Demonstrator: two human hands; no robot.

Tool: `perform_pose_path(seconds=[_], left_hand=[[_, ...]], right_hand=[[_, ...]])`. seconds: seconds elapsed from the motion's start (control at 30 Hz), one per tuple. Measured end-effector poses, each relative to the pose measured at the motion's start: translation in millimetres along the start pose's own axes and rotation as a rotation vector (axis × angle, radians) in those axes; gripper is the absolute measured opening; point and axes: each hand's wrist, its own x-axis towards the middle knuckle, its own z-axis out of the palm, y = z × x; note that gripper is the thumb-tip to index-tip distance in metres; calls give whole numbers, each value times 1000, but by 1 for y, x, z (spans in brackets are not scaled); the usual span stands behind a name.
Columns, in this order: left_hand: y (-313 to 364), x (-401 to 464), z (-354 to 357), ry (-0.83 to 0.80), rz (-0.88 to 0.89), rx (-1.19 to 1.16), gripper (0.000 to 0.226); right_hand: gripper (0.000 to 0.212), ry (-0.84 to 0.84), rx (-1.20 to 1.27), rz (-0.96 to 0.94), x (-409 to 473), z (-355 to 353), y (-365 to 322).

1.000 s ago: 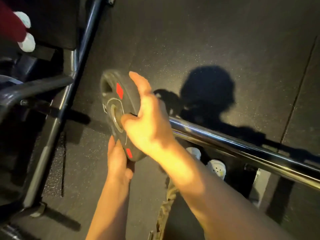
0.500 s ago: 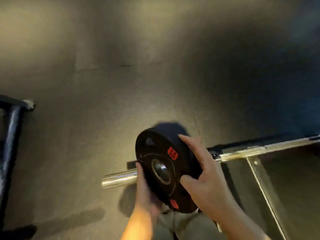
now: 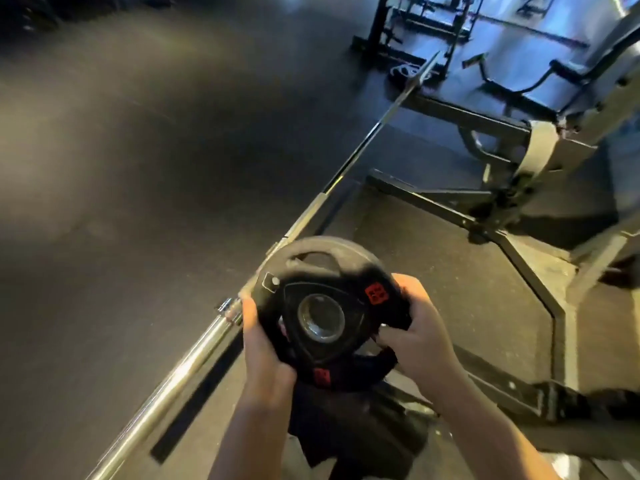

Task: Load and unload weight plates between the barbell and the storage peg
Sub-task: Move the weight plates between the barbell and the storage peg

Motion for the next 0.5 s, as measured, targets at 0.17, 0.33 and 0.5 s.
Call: perform_pose_path(seconds=[0.17, 0.33, 0.5], left_hand=[[-60, -46, 80, -229, 70, 188, 43], [-141, -101, 142, -498, 3, 613, 47], [-239, -174, 167, -763, -39, 922, 28]], right_hand=[[34, 205, 408, 97, -65, -102, 23], [70, 700, 621, 189, -125, -187, 78], [48, 1073, 882, 286, -218, -247, 120]])
